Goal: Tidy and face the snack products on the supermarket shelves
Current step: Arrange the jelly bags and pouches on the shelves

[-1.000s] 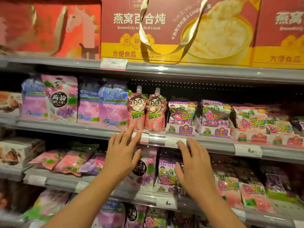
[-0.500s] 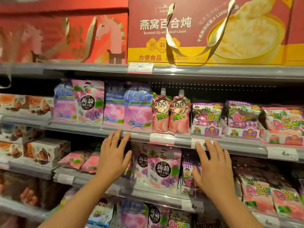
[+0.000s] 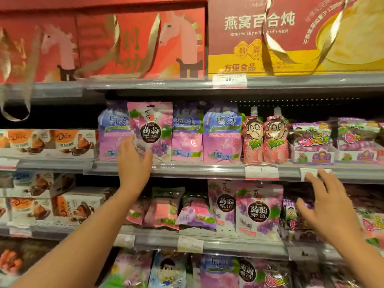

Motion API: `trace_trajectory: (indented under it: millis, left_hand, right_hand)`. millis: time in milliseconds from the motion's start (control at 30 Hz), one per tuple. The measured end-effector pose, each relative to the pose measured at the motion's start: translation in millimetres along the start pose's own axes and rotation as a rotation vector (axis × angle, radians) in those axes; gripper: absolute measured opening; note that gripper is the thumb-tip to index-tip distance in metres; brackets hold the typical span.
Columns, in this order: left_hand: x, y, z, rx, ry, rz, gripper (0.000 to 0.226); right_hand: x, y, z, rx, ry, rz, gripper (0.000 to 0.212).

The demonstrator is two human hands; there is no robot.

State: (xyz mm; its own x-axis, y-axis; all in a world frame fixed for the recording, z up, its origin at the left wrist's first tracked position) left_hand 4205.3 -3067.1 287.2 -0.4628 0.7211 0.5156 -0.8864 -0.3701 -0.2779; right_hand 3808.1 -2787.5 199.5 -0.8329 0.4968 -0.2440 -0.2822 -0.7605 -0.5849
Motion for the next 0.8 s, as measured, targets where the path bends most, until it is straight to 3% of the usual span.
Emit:
trace_trajectory:
  millis: [167,400,567,800]
  left_hand:
    - [-7.0,1.1,44.7,-0.050,-0.093,-0.059,0.077]
    - [-19.4,7.9,53.8,-0.036,-0.118,-0.326,0.073]
    - [-9.2,3.6,45.9,0.010,0.029,-0.336,0.049]
    - [30.7,-21.8,24.7,0.135,0.131,-0.513,0.044]
  right_hand:
    - [-13.1,-6.5,-1.5,-0.055,0.108,0.004,0.071]
    - [-21.3,-20.4,-1.1,-0.135,0.133,-0.019,0.072]
    - [-18.6,-21.6,-0.4,-0.150,0.127,-0.023,0.074]
    - [-24.5,-29.6,-4.9,-0.193,0.122,0.031,0.075]
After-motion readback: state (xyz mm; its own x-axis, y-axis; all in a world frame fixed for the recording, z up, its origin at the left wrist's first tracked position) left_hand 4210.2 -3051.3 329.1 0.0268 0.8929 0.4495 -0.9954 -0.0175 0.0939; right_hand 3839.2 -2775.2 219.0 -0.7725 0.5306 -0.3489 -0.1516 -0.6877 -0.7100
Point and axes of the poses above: each hand's wrist, its own z-axis towards the middle knuckle, its own y-axis out of the palm, x = y × z, the point moved 1 cm from there along z, towards the middle knuckle, and after that the axes turned 6 degrees about y, right-handed, at the moved point
